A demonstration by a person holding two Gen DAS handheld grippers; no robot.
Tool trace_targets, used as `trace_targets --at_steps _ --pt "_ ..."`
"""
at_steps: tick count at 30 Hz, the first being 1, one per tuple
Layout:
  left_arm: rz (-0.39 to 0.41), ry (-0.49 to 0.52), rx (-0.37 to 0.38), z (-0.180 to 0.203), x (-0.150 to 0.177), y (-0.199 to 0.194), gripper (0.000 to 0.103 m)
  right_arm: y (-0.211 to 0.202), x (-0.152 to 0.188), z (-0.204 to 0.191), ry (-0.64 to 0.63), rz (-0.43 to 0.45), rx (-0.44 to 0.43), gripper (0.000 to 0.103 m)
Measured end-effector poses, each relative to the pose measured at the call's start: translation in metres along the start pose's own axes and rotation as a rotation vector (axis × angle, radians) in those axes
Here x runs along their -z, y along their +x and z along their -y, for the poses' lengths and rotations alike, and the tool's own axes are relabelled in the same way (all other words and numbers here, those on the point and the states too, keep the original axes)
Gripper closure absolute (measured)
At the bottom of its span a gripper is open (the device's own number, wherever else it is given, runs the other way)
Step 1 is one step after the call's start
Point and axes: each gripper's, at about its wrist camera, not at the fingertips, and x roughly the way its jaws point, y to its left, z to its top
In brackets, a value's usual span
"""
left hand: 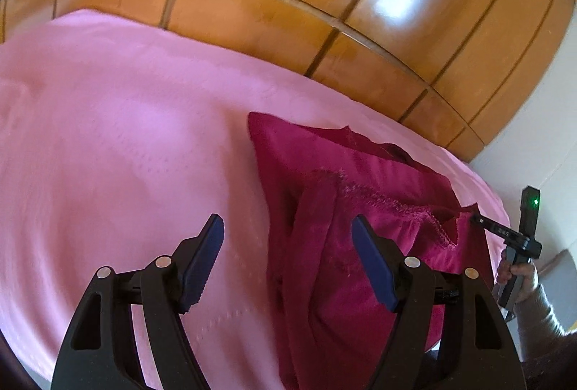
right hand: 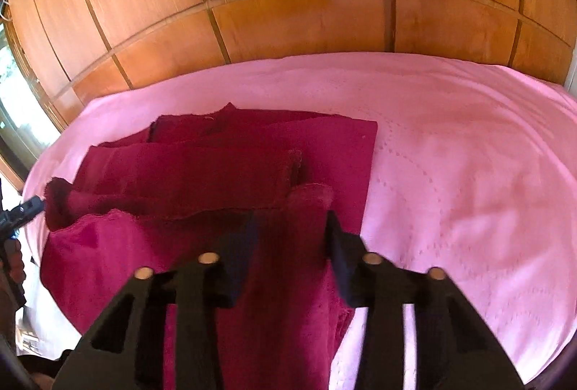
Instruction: Fold small clothes
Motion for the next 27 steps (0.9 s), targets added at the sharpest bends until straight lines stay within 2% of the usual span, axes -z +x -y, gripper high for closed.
trace_targets --at_steps 3,9,10,11,13,15,18,21,27 --pt "-0.008 0.012 0.069 0.007 -0.005 0.006 0.031 0.001 0.001 0.001 0.005 -0.003 0.012 0.086" --pt "-0.036 0.120 0.076 0.030 -0.008 0.026 0.031 0.001 0.002 0.003 0.016 -0.004 0.018 0.091" --pt "-0.045 0.147 0.080 0.036 -0.007 0.031 0.035 0.001 0.002 0.002 0.013 -0.004 0.019 0.092" --pt "-0.050 0.168 0.076 0.040 -0.006 0.034 0.040 0.000 0.002 0.001 0.007 -0.003 0.021 0.094" --pt "-0.081 0.203 0.060 0.046 -0.005 0.040 0.086 -0.006 0.002 -0.002 -0.016 0.005 0.030 0.096" --pt "-0.061 0.221 0.027 0.048 -0.004 0.035 0.094 -0.017 0.002 -0.004 -0.038 0.027 0.040 0.096" --pt "-0.018 0.184 0.071 0.044 -0.007 0.011 0.094 -0.042 0.001 -0.004 -0.043 0.075 0.039 0.096" --pt "0.065 0.146 0.121 0.041 -0.010 -0.027 0.096 -0.066 -0.001 -0.005 -0.045 0.120 0.024 0.097" --pt "0.147 0.123 0.107 0.045 -0.024 -0.053 0.097 -0.094 -0.018 -0.009 -0.030 0.212 -0.011 0.097"
